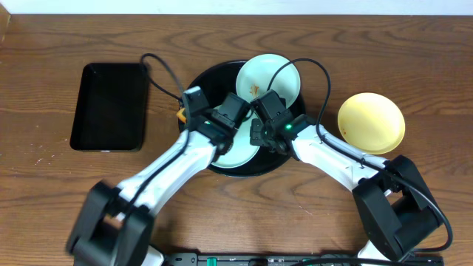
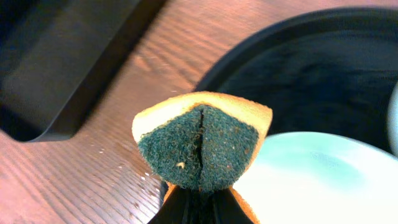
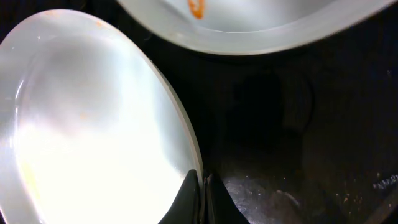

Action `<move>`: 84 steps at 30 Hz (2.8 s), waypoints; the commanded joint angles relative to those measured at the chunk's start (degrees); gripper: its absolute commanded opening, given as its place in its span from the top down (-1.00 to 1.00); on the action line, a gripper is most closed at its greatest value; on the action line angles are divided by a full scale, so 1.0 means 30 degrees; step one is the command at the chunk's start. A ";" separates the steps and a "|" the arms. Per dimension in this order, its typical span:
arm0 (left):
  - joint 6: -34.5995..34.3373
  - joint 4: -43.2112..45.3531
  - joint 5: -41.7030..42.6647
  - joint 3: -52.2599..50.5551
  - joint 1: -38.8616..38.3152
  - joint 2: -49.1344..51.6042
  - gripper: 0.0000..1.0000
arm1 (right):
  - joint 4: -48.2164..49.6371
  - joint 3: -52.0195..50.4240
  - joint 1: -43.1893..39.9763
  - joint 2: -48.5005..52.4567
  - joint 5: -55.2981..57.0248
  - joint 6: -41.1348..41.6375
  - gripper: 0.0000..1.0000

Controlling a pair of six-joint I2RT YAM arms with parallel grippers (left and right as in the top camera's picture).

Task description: Clean dirty plates on tray and stack at the side

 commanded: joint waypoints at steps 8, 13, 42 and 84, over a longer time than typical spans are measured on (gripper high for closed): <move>0.2827 -0.0146 0.8969 0.0758 0.4809 -0.4153 0.85 | 0.0488 0.0080 -0.0015 -0.4743 0.3832 -0.7599 0.97; 0.2827 -0.0219 1.0083 0.0743 0.6572 -0.4007 0.85 | 0.1588 0.0080 0.0503 -0.6368 0.7009 -1.0717 0.97; 0.2535 -0.0372 1.0433 0.0736 0.7351 -0.3956 0.85 | 0.6186 0.0058 0.5224 -0.6608 1.6728 -2.1515 0.97; 0.2543 -0.1078 1.0418 0.0736 0.7344 -0.3956 0.85 | -0.6659 0.0022 -1.0134 -0.7023 -0.3257 -0.7388 0.20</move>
